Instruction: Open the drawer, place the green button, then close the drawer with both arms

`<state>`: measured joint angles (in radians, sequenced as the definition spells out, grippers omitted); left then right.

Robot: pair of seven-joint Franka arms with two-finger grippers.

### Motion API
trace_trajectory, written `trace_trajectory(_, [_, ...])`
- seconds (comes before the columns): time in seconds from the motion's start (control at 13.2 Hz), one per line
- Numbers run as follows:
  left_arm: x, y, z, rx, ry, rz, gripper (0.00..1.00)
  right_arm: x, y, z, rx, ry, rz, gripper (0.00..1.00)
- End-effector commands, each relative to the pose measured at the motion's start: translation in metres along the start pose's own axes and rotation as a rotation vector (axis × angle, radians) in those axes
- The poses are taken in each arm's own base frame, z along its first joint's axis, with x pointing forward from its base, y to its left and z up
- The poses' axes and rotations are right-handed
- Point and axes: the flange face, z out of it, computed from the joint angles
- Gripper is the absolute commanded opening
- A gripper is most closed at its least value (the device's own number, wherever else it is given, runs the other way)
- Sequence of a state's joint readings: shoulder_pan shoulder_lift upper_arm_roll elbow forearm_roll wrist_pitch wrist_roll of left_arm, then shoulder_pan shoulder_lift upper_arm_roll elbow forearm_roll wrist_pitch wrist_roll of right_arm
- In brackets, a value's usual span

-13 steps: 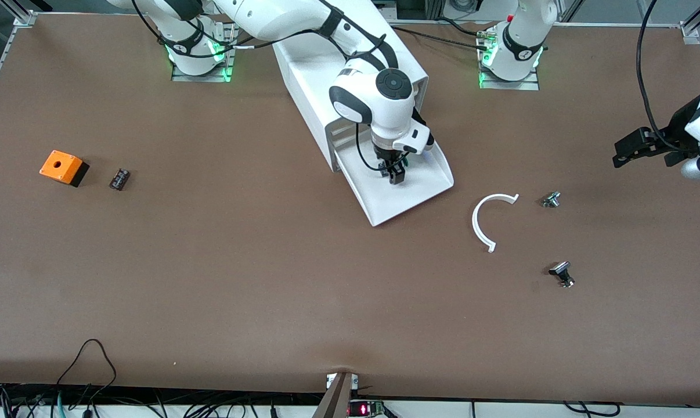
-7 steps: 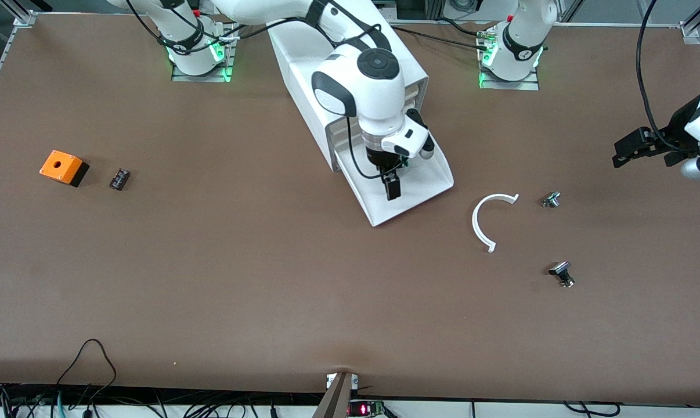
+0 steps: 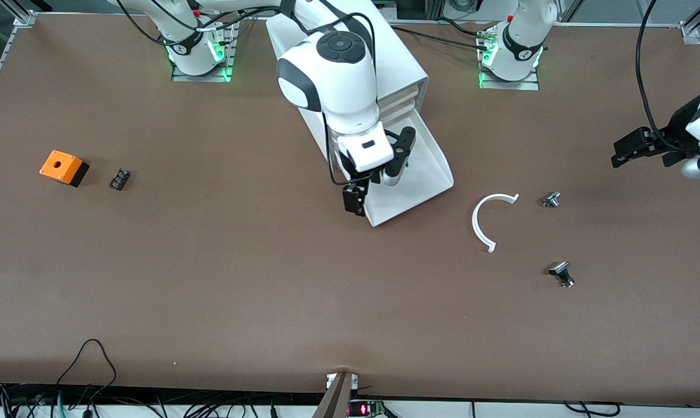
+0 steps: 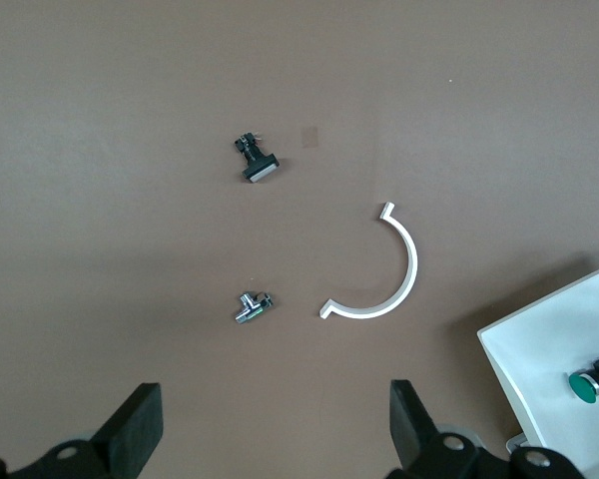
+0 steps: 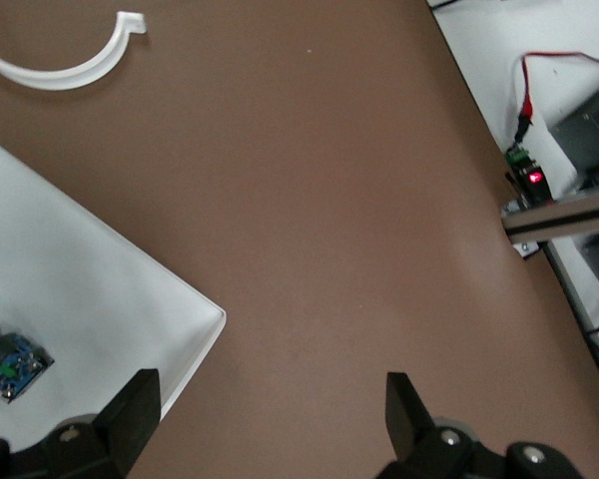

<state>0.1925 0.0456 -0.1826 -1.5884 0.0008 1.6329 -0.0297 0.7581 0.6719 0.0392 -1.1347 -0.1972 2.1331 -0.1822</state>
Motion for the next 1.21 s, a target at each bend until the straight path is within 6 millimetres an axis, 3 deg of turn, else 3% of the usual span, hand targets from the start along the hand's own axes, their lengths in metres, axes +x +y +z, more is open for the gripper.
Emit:
trace_trajectory(0.0, [0.002,-0.001,-0.006,-0.018,-0.005,-0.003,1.0,-0.01,0.011,0.0,0.003,-0.037,0.336,1.0])
trace_trajectory(0.23, [0.002,-0.001,-0.007,-0.018,-0.004,-0.003,1.0,-0.025,0.025,0.005,-0.026,-0.13,0.673,1.0])
trace_trajectory(0.38, [0.002,-0.001,-0.007,-0.018,-0.005,-0.004,1.0,-0.045,0.04,0.0,-0.052,-0.252,0.72,1.0])
trace_trajectory(0.68, [0.001,0.001,-0.007,-0.018,-0.007,-0.001,1.0,-0.097,0.093,0.005,-0.127,-0.484,0.821,1.0])
trace_trajectory(0.83, [0.0,0.001,-0.007,-0.018,-0.007,-0.003,1.0,-0.122,0.132,0.007,-0.153,-0.492,0.934,1.0])
trace_trajectory(1.13, [-0.001,0.001,-0.008,-0.017,-0.005,-0.006,1.0,-0.195,0.233,-0.006,-0.175,-0.481,1.126,1.0])
